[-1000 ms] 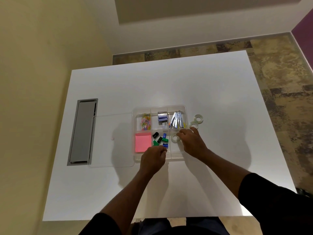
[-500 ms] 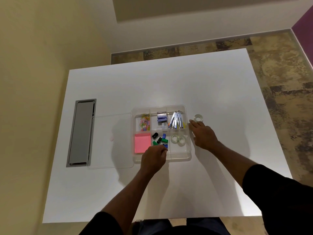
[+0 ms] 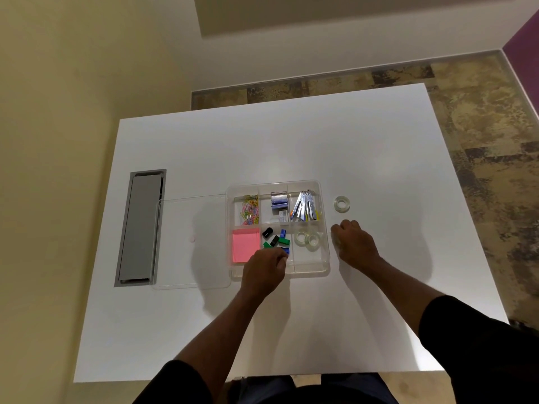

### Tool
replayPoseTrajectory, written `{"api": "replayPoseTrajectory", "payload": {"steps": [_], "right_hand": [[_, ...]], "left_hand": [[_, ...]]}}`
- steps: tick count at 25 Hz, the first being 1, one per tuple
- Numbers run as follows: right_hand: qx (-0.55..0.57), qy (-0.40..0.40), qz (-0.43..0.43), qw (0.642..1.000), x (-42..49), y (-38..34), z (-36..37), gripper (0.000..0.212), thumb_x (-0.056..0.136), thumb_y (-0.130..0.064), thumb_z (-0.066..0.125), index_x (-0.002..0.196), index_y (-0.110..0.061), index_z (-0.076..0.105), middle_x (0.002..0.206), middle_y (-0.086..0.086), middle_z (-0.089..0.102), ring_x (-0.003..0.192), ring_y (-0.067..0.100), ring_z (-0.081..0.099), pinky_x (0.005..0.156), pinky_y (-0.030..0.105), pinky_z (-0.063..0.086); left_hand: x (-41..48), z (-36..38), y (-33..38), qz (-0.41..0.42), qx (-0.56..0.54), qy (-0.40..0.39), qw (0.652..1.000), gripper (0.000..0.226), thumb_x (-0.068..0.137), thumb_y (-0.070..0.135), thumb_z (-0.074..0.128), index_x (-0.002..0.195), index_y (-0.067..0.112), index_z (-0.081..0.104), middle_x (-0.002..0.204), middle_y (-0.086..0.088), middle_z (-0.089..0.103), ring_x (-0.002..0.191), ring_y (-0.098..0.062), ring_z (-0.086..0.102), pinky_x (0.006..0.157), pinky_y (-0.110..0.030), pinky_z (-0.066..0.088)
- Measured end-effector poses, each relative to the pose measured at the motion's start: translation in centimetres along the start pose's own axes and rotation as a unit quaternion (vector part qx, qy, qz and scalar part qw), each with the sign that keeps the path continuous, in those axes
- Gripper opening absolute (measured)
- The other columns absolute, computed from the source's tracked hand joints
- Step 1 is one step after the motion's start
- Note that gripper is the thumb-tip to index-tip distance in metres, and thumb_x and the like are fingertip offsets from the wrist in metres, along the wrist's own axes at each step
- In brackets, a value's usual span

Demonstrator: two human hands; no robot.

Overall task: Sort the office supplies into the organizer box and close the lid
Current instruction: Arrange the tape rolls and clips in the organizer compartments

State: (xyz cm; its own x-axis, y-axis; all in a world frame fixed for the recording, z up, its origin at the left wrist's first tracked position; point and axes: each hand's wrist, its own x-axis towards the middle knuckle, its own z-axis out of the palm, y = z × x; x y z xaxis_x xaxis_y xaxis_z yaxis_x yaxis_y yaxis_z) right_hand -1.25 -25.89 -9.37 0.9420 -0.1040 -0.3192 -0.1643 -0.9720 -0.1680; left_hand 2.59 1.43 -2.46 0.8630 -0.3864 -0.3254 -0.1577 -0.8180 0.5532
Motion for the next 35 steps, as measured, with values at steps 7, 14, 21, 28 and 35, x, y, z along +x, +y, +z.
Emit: {"api": "replayPoseTrajectory", "payload": {"steps": [7,14,21,28,35], "right_hand": [[0.165,0.103,0.038,0.98,-0.8,-2.1,-2.2,0.042,0.078,-0.008,0.079,0.115,-0.011,0.061,0.111,0.011,0.062,0.1,0.033,0.058,0.066,0.038,0.054],[0.125,0.103,-0.07,0.984,-1.1,-5.3,-3.3,0.046,0.076,-0.02,0.086,0.118,-0.014,0.067,0.111,0.008,0.07,0.093,0.026,0.063,0.072,0.029,0.046],[-0.016,0.021,-0.083,0.996,-0.9,-6.5,-1.9,0.043,0.072,-0.025,0.09,0.11,-0.016,0.071,0.104,0.006,0.073,0.092,0.026,0.063,0.074,0.036,0.052],[0.072,0.086,-0.07,0.991,-0.8,-5.2,-2.1,0.028,0.074,-0.009,0.086,0.099,-0.014,0.074,0.097,0.006,0.072,0.084,0.025,0.062,0.062,0.031,0.048],[0.124,0.124,0.042,0.984,1.7,-1.1,-3.8,0.042,0.083,-0.012,0.078,0.123,-0.013,0.066,0.122,0.01,0.066,0.107,0.035,0.063,0.078,0.046,0.06]], "left_hand": [[-0.2,-0.2,-0.3,-0.002,0.003,0.006,1.0,0.018,0.099,0.022,0.063,0.105,0.017,0.08,0.092,-0.002,0.078,0.072,-0.01,0.06,0.058,-0.018,0.036],[-0.7,-0.4,0.0,0.006,0.004,0.008,1.0,0.02,0.101,0.021,0.063,0.11,0.014,0.079,0.096,-0.004,0.079,0.074,-0.008,0.06,0.058,-0.013,0.033],[-0.9,-0.4,0.1,0.006,-0.006,0.004,1.0,0.02,0.101,0.021,0.063,0.111,0.014,0.079,0.098,-0.003,0.08,0.074,-0.006,0.062,0.059,-0.011,0.033],[-0.8,-0.2,0.0,0.004,-0.002,0.006,1.0,0.02,0.101,0.022,0.062,0.109,0.015,0.079,0.095,-0.003,0.08,0.076,-0.01,0.065,0.06,-0.016,0.04],[-0.1,0.3,0.0,0.001,0.007,0.001,1.0,0.02,0.101,0.021,0.062,0.107,0.014,0.079,0.093,-0.003,0.079,0.072,-0.008,0.061,0.059,-0.012,0.034]]}}
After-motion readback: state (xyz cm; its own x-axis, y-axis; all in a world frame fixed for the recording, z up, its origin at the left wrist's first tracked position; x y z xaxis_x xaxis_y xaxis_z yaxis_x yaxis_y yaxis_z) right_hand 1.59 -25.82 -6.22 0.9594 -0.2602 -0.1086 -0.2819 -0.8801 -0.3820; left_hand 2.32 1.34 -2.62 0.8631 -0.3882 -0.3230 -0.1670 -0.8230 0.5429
